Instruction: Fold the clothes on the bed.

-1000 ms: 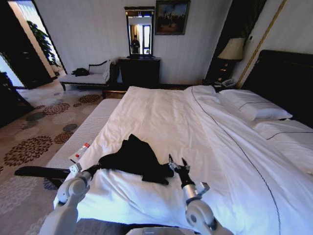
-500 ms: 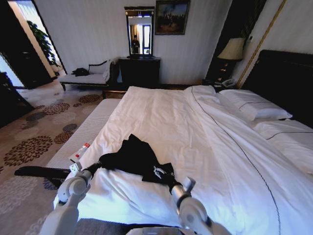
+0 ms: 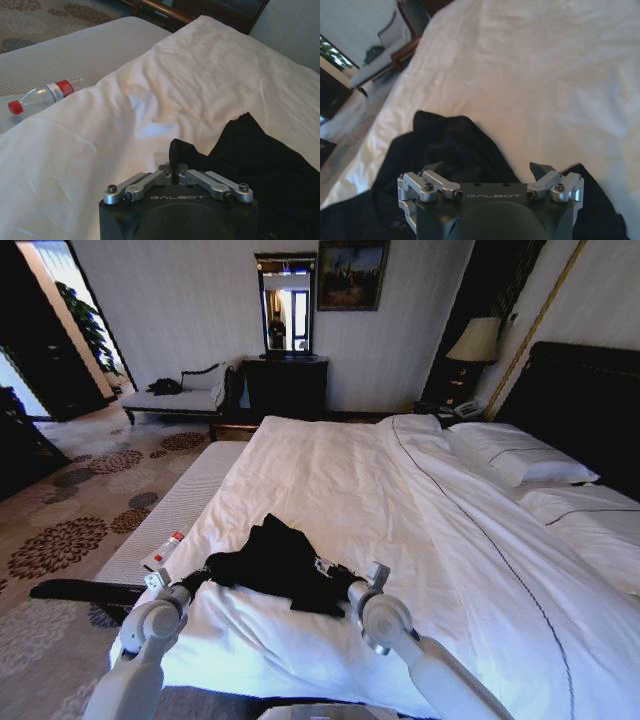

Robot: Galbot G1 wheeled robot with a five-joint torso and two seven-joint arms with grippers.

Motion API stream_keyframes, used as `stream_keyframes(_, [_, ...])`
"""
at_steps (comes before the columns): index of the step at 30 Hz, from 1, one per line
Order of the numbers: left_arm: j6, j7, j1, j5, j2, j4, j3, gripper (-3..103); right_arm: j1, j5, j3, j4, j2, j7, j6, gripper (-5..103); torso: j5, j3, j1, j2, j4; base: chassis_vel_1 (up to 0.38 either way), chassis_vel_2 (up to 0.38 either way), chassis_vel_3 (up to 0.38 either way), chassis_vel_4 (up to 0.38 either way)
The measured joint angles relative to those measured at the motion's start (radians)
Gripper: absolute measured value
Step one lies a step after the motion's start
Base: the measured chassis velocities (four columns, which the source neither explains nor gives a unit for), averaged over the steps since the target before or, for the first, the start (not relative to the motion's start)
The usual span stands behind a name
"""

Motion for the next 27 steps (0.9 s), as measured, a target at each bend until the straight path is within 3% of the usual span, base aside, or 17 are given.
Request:
stream_keyframes(5, [0.004, -0.003, 0.002, 0.0, 0.001, -0.01, 0.003, 1, -0.024, -0.006, -0.023, 0.008, 0.011, 0.015, -0.008, 89, 0.0, 0.0, 0.0, 0.0, -0.0002, 0.0, 0.0, 0.0, 0.0])
stream_keyframes(12, [0.005, -0.004, 0.022, -0.003, 0.003, -0.029, -0.01, 1, -0.021, -0.023, -0.036, -0.014, 0.03, 0.012, -0.003, 57, 0.0, 0.0, 0.0, 0.0, 0.0, 0.0, 0.0, 0.0, 0.0])
stream_keyframes(15, [0.005, -0.004, 0.028, -0.005, 0.007, -0.034, -0.017, 1, -0.021, -0.027, -0.039, -0.015, 0.034, 0.01, -0.001, 52, 0.0, 0.0, 0.0, 0.0, 0.0, 0.0, 0.0, 0.0, 0.0])
stream_keyframes(18, [0.006, -0.004, 0.033, -0.01, 0.011, -0.039, -0.028, 1, -0.02, -0.036, -0.045, -0.018, 0.042, 0.007, 0.002, 36, -0.0001, 0.0, 0.0, 0.0, 0.0, 0.0, 0.0, 0.0, 0.0])
stream_keyframes(20, [0.006, -0.005, 0.034, -0.011, 0.012, -0.04, -0.029, 1, -0.02, -0.038, -0.046, -0.019, 0.043, 0.006, 0.002, 36, -0.0001, 0.0, 0.0, 0.0, 0.0, 0.0, 0.0, 0.0, 0.0])
stream_keyframes(23, [0.006, -0.004, 0.033, -0.015, 0.012, -0.04, -0.03, 1, -0.023, -0.062, -0.053, -0.027, 0.046, -0.01, 0.013, 19, -0.0001, 0.0, 0.0, 0.0, 0.0, 0.0, 0.0, 0.0, 0.0])
stream_keyframes(25, [0.005, -0.004, 0.032, -0.015, 0.012, -0.041, -0.03, 1, -0.023, -0.064, -0.053, -0.027, 0.046, -0.01, 0.013, 19, -0.0001, 0.0, 0.0, 0.0, 0.0, 0.0, 0.0, 0.0, 0.0])
stream_keyframes(27, [0.006, -0.004, 0.028, -0.016, 0.011, -0.04, -0.028, 1, -0.031, -0.078, -0.053, -0.027, 0.043, -0.022, 0.018, 8, -0.0001, 0.0, 0.0, 0.0, 0.0, 0.0, 0.0, 0.0, 0.0])
